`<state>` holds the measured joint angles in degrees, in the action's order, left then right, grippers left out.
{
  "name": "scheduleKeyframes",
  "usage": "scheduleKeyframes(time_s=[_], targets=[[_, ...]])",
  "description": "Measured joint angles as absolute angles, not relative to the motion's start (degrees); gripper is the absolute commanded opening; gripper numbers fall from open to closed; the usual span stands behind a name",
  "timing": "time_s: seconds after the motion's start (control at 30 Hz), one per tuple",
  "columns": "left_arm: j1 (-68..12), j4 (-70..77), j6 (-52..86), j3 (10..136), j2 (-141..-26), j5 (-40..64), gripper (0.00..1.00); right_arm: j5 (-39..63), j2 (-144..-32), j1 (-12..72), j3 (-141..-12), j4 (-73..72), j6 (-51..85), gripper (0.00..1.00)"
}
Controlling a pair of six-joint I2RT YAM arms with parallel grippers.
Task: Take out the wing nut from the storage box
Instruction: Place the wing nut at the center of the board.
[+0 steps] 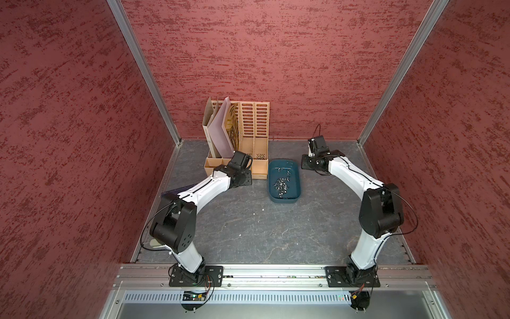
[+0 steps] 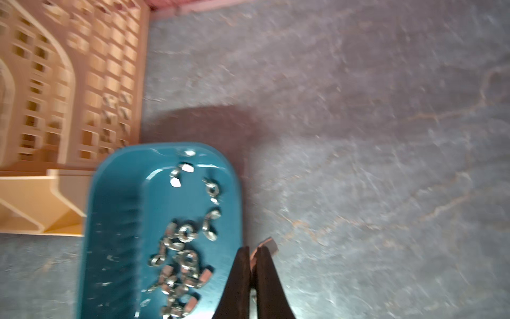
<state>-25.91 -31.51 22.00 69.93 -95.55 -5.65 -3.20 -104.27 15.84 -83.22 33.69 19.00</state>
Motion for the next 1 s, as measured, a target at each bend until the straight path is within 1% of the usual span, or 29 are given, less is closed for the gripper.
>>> scheduleKeyframes(time_s=[0.27, 0.7, 1.0], targets=[[-26.1, -31.7, 22.0, 70.9, -95.6, -5.6, 0.52, -2.8, -104.3, 13.7, -76.0, 31.4, 19.0, 0.00], [-26.2, -32.0, 22.0, 70.9, -95.6, -5.7, 0.52, -1.5, -110.4, 13.8, -74.8, 25.9, 19.4, 0.00], [-26.4, -32.1, 22.0, 70.9, -95.6, -5.7, 0.52, -1.1, -112.1, 13.8, -74.4, 24.4, 19.6, 0.00]])
